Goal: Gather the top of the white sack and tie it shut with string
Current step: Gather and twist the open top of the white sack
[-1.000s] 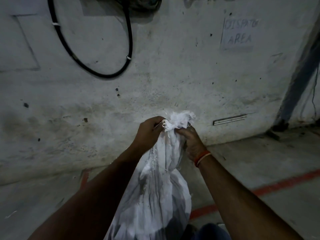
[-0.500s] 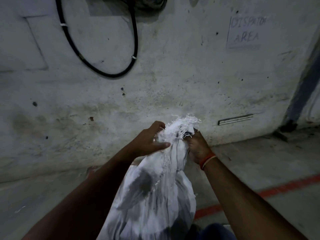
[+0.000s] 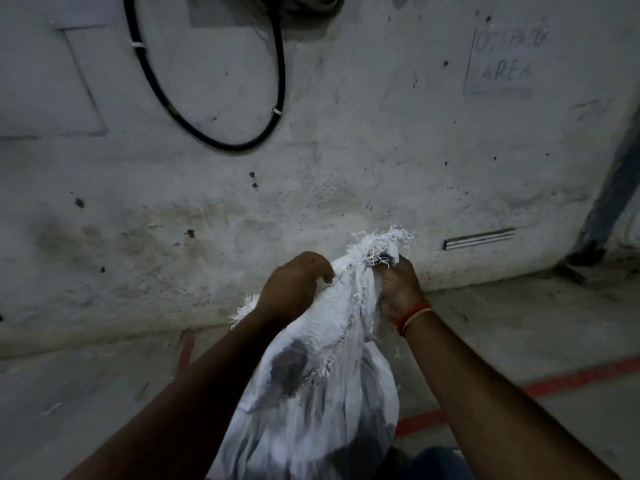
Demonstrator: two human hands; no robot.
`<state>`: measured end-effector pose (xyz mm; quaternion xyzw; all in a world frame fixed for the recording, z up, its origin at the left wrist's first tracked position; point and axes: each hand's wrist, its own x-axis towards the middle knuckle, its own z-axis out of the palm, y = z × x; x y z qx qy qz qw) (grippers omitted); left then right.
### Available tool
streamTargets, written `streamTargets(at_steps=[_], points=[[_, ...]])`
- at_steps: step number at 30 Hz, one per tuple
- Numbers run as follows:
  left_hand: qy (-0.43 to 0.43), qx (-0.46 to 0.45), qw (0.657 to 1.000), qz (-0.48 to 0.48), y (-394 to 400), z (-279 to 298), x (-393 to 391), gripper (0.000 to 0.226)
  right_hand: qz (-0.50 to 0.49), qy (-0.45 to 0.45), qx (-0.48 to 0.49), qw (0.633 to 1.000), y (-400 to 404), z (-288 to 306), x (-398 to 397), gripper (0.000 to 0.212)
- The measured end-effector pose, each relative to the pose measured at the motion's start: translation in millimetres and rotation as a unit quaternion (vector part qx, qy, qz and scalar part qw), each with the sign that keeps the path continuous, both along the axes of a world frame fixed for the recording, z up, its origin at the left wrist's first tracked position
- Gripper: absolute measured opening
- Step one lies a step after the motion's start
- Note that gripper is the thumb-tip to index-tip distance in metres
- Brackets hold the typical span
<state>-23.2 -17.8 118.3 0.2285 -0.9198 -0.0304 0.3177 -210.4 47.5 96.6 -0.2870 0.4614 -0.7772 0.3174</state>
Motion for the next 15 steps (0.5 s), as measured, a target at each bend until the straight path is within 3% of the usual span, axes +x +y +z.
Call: streamTargets(at_steps=[7, 12, 15], points=[[-0.081, -0.071, 0.994, 0.028, 25, -22, -8, 0.045, -0.020, -0.058, 0.019, 0.998, -1, -1, -7, 0.009], [-0.042, -0.066, 0.996, -0.041, 37, -34, -10, 0.029, -0.032, -0.097, 0.019, 0.995, -1, 3, -6, 0.013], [-0.137, -0.095, 0.986, 0.019, 40, -53, -4, 0.049, -0.039, -0.113, 0.024, 0.993, -3, 2, -7, 0.016]])
